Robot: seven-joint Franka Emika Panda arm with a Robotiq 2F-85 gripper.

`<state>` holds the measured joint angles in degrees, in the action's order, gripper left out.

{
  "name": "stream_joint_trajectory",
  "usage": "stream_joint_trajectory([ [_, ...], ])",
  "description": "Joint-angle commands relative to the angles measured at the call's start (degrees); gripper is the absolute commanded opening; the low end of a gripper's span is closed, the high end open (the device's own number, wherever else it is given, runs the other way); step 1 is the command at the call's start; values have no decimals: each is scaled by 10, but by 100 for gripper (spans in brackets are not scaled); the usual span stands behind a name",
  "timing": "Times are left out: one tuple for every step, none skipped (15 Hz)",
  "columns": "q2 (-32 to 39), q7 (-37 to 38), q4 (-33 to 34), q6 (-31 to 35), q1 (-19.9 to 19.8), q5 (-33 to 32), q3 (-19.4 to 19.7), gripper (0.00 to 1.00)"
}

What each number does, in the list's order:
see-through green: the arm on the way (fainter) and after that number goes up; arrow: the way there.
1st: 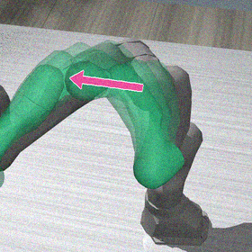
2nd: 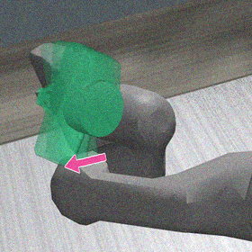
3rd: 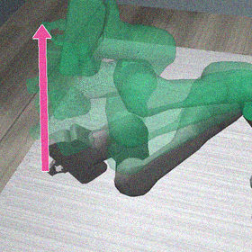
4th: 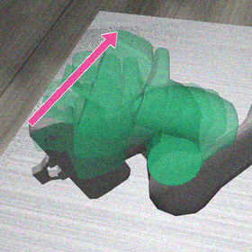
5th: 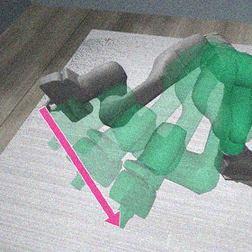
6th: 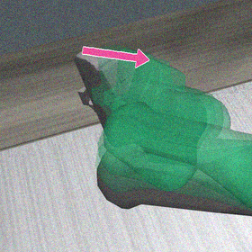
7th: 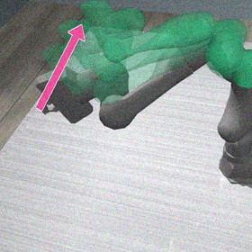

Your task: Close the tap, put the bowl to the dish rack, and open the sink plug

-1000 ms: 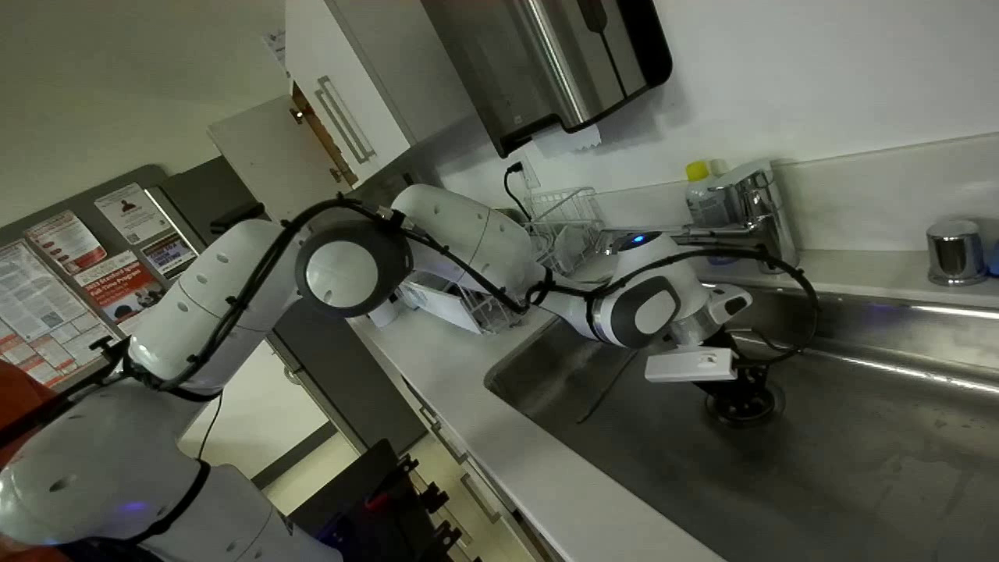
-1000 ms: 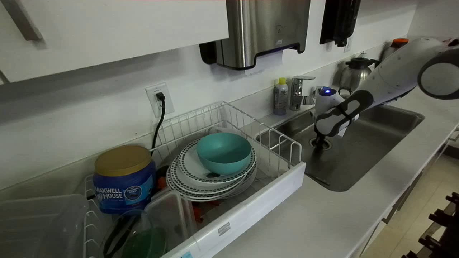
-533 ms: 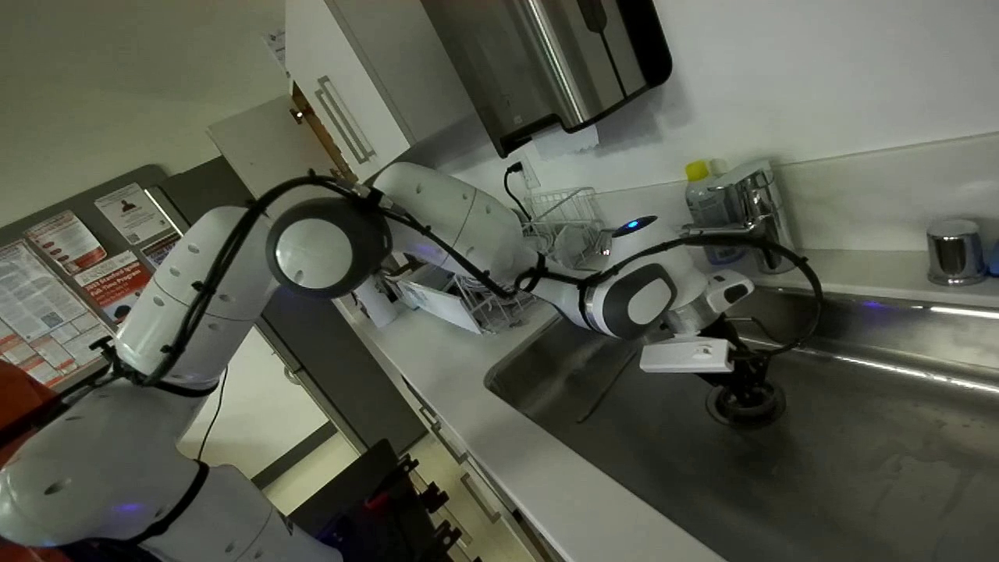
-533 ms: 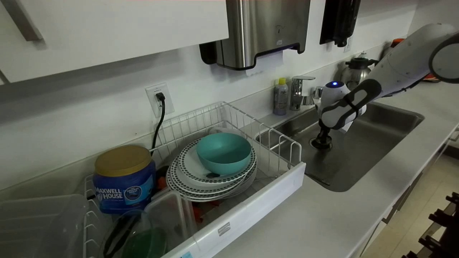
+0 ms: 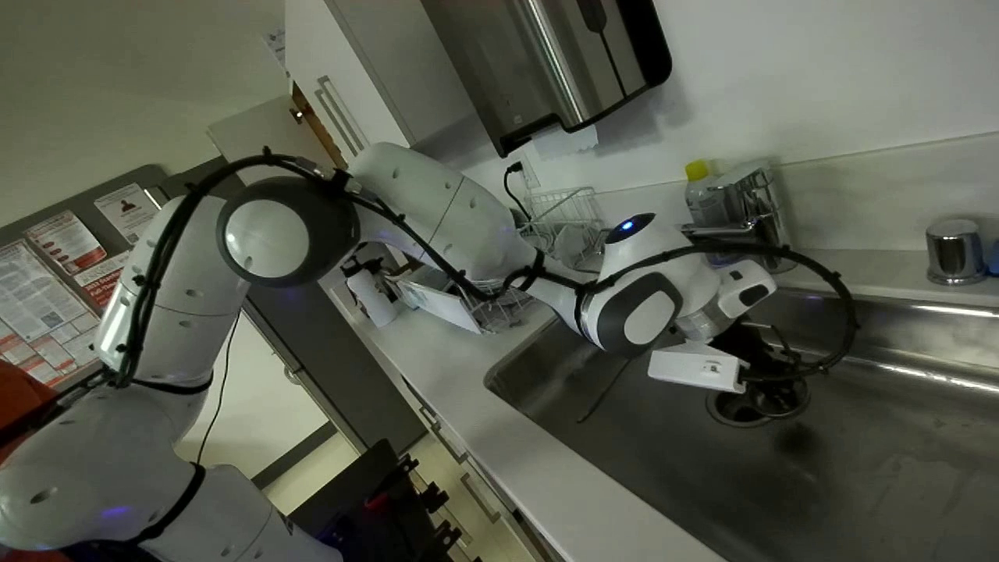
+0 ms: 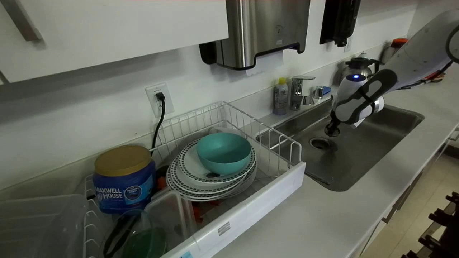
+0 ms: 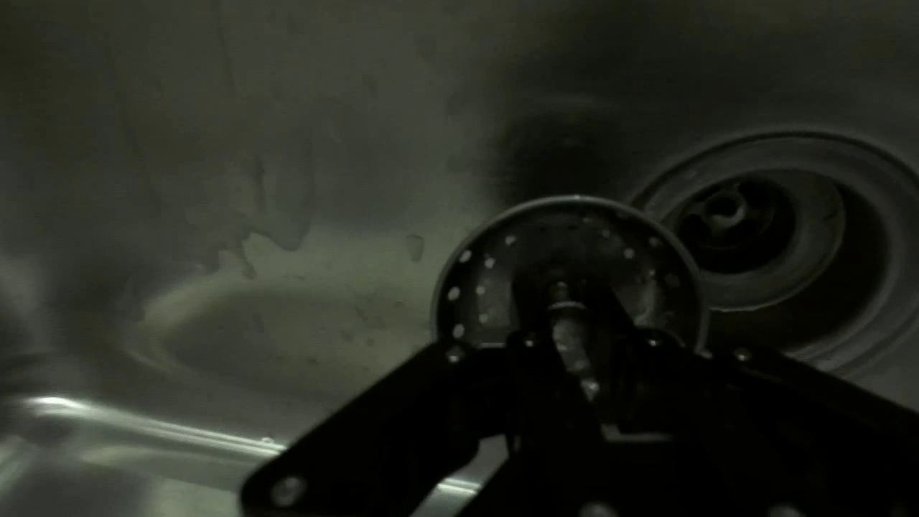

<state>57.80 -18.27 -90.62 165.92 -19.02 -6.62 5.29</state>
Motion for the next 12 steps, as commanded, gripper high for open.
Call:
stream_joint_trajectory([
  [-8, 24, -20, 52, -33, 19, -11, 5],
  [-4, 28, -18, 63, -41, 25, -12, 5],
  [0, 31, -14, 75, -49, 30, -15, 5],
  [5, 38, -12, 91, -56, 35, -18, 5],
  [8, 43, -10, 103, -62, 39, -21, 5],
  [13, 48, -7, 112, -67, 42, -24, 5],
  [17, 48, -4, 114, -72, 43, -27, 5],
  [22, 49, -1, 116, -76, 42, -31, 5],
  [25, 53, 1, 116, -79, 42, -33, 5],
  [28, 55, 3, 114, -81, 42, -35, 5],
  [30, 55, 4, 112, -83, 42, -37, 5],
  [30, 58, 5, 112, -82, 41, -35, 5],
])
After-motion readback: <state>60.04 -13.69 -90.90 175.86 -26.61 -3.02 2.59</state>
